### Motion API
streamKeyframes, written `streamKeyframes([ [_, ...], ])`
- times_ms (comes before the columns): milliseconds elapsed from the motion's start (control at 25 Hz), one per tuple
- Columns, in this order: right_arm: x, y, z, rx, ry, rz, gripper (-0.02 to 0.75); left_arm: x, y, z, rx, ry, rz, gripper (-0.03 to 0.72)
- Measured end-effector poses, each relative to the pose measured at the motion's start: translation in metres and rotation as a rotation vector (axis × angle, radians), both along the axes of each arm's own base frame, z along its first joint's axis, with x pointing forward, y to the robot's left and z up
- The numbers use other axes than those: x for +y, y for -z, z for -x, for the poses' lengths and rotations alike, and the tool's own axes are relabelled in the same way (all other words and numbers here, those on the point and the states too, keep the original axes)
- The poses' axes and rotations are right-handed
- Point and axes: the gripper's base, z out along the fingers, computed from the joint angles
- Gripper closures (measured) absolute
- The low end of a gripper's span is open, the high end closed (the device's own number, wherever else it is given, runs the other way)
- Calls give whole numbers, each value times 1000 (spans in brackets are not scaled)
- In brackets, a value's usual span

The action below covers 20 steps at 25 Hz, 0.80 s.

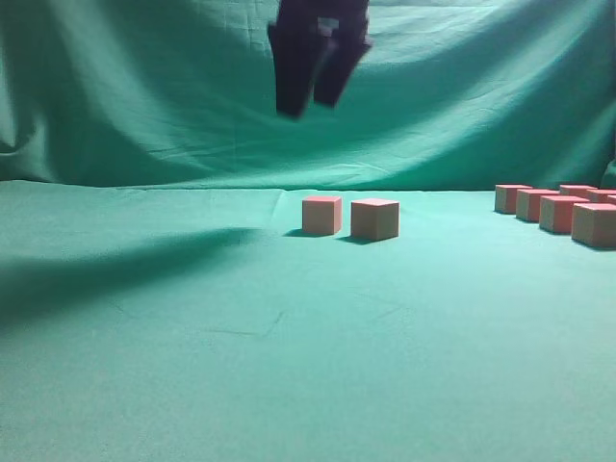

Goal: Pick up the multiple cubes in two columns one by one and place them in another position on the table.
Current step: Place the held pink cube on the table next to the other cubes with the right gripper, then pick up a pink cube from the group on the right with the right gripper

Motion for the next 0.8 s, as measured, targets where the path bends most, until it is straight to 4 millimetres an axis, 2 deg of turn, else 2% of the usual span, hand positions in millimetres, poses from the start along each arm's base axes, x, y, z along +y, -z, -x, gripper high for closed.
streamKeyframes([
  [240,-19,-81,28,-81,211,-157,150,0,0,0,0,0,0,688],
  [440,-56,-136,55,-212,494,-192,150,0,0,0,0,0,0,688],
  [560,-83,-151,76,-269,618,-162,150,0,0,0,0,0,0,688],
  [640,-98,-152,88,-259,684,-165,150,0,0,0,0,0,0,688],
  [720,-115,-146,97,-230,752,-155,150,0,0,0,0,0,0,688],
  [800,-132,-126,97,-176,827,-110,150,0,0,0,0,0,0,688],
])
